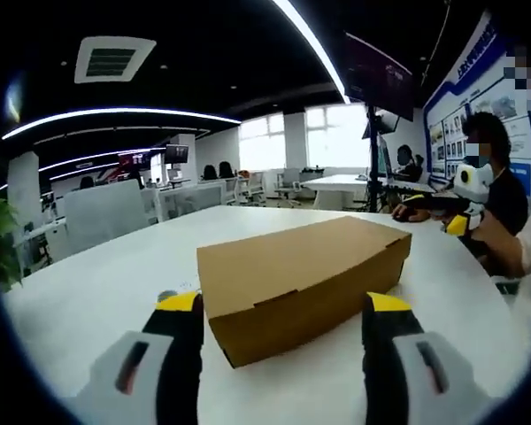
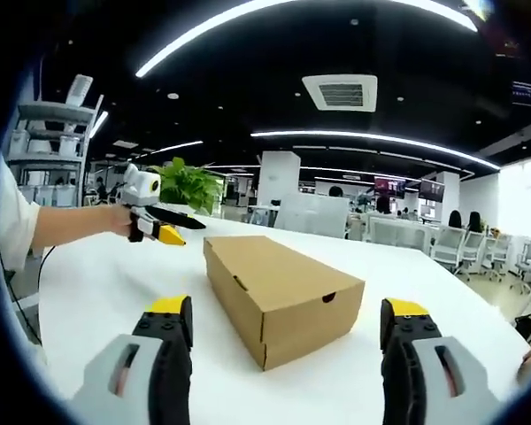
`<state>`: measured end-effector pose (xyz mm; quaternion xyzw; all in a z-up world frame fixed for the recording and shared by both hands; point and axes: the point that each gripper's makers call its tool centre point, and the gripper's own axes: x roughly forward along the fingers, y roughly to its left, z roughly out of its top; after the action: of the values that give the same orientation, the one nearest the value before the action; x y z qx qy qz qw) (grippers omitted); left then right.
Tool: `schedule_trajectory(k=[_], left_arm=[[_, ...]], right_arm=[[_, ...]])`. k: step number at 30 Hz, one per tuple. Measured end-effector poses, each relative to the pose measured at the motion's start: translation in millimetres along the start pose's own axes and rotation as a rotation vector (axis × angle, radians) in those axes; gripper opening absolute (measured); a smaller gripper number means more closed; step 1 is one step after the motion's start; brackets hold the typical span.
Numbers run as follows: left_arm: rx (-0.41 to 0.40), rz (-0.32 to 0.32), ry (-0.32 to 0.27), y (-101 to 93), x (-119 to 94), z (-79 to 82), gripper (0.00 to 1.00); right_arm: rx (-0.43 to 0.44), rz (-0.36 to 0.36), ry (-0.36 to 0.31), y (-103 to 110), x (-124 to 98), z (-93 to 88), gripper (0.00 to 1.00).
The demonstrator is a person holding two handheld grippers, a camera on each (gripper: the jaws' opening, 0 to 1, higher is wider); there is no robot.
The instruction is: Operate the shoe box by opening the lid, removing the specified soft item, and placing it in the target area until the item is outside and the box remains undamaged.
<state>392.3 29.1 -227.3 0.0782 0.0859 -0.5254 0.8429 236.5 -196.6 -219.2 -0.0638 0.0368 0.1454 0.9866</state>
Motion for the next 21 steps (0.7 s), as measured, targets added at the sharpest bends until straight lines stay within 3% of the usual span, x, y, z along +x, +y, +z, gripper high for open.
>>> schedule_trajectory(k=[2,6,12,21], left_arm=[[-0.002,-0.014,0.001,-0.3,2,-0.4,0.76],[0.003,-0.027,0.012,3.4,8,-5.1,0.75],[0.021,-0.002,0.054,18.3,19,-21.0,0.76],[0.000,-0.008,0.040,38.3,26,-26.6,0.76]], right_arm=[[0.021,0.003,0.003,1,0,1.2,0.90],[-0.022,-0.001,0.017,2,12,0.5,0.90],[-0.058,0.013,0.058,4,37,-5.3,0.90],[-0.055,0.036,0.068,9,63,-2.8,0.91]])
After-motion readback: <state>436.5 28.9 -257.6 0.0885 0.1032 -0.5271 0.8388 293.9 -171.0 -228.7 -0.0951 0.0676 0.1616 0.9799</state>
